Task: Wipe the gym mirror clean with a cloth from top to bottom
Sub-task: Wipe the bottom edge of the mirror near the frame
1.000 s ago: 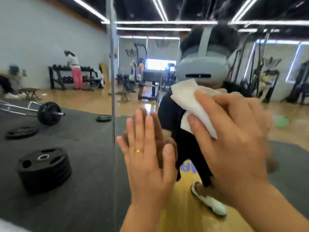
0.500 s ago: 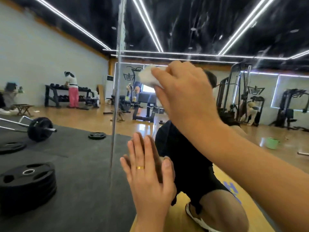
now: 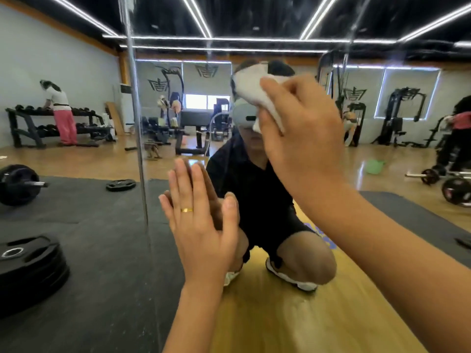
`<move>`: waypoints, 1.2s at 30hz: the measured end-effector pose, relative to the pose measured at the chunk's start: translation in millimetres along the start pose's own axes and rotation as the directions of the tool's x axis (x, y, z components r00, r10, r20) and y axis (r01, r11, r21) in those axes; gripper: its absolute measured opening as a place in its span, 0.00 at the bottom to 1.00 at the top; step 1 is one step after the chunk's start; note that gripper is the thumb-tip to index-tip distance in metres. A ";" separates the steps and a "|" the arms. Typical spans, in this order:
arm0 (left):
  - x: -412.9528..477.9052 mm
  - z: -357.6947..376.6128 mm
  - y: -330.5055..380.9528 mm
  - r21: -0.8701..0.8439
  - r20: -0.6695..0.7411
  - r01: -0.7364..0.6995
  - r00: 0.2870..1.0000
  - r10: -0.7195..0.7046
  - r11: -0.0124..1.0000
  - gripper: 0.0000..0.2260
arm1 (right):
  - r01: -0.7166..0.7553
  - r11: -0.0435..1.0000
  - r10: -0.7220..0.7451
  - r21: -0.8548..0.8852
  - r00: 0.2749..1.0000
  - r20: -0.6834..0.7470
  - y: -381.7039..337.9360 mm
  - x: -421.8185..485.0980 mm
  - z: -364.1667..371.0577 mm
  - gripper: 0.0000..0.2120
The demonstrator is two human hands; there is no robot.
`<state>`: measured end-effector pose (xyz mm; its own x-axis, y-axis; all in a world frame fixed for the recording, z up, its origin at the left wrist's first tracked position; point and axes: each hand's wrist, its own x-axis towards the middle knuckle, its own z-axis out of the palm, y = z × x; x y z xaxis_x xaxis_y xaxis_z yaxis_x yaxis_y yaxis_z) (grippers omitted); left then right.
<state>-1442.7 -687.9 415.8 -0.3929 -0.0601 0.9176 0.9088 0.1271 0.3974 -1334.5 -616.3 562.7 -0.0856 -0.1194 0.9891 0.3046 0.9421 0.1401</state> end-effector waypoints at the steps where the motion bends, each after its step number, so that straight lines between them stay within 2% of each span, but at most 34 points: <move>1: 0.3 0.0 -1.2 0.005 -0.001 -0.006 1.000 0.007 1.000 0.31 | 0.035 0.999 -0.035 -0.010 0.999 0.009 -7.1 1.1 6.8 0.15; 5: -4.9 -1.0 -5.3 0.005 0.005 -0.017 1.000 0.017 1.000 0.31 | 0.244 0.967 -0.238 -0.069 0.967 0.087 -48.7 6.8 43.7 0.11; 8: -7.0 -1.9 -9.0 0.014 -0.003 -0.038 0.999 0.038 0.999 0.31 | 0.292 0.954 -0.282 -0.074 0.952 0.118 -56.1 -1.5 43.2 0.11; 10: -7.1 -2.5 -11.4 0.014 -0.011 -0.045 0.999 0.045 0.999 0.31 | 0.201 0.975 -0.194 -0.091 0.978 0.082 -29.1 -14.6 22.4 0.10; 12: -6.9 -2.8 -11.6 0.012 -0.009 -0.045 0.999 0.045 0.999 0.31 | 0.028 0.995 -0.028 -0.100 1.000 -0.005 5.4 -30.2 -6.0 0.13; 15: -6.5 -4.6 -12.4 0.023 0.003 -0.053 0.999 0.053 0.998 0.31 | -0.196 0.979 0.190 -0.046 0.976 -0.108 11.7 -41.4 -13.5 0.15; 17: -6.9 -6.0 -15.1 0.028 0.017 -0.066 0.998 0.065 0.997 0.31 | -0.192 0.981 0.188 -0.031 0.977 -0.102 -15.9 -39.9 6.1 0.14; 20: -8.3 -8.3 -18.5 0.042 0.042 -0.090 0.995 0.088 0.995 0.31 | -0.041 0.999 0.041 -0.035 0.999 -0.011 -56.2 -36.3 29.8 0.13; 23: -8.9 -8.9 -15.7 0.028 0.045 -0.079 0.996 0.078 0.996 0.31 | 0.025 0.996 -0.024 -0.085 1.000 0.012 -43.4 -30.2 22.8 0.12; 25: -8.2 -9.6 -14.4 0.020 0.036 -0.066 0.997 0.065 0.998 0.31 | -0.050 0.992 0.041 -0.117 0.996 -0.076 -15.9 -31.4 6.3 0.14; 27: -7.9 -9.9 -14.1 0.013 0.037 -0.060 0.998 0.059 0.998 0.31 | -0.188 0.975 0.161 -0.121 0.966 -0.200 16.2 -37.1 -13.0 0.15; 30: -9.5 -8.4 -12.9 0.010 0.032 -0.058 0.998 0.057 0.998 0.31 | -0.353 0.935 0.333 -0.023 0.902 -0.274 25.9 -41.6 -18.5 0.15; 32: -10.8 -7.1 -12.1 0.015 0.025 -0.057 0.998 0.056 0.998 0.31 | -0.315 0.949 0.304 -0.010 0.922 -0.239 2.5 -44.8 -5.0 0.17; 34: -11.3 -5.6 -12.3 0.011 0.016 -0.054 0.998 0.054 0.998 0.31 | -0.169 0.985 0.161 -0.048 0.978 -0.133 -24.1 -54.1 7.2 0.18; 36: -10.9 -5.5 -13.6 0.022 0.004 -0.060 0.998 0.060 0.998 0.31 | -0.037 0.998 0.033 -0.059 0.998 -0.056 -25.0 -63.7 5.3 0.19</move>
<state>-1450.0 -694.4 400.3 -0.3382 -0.0483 0.9398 0.9274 0.1528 0.3415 -1341.7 -630.6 495.9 -0.0219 -0.1055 0.9942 0.3632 0.9256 0.1062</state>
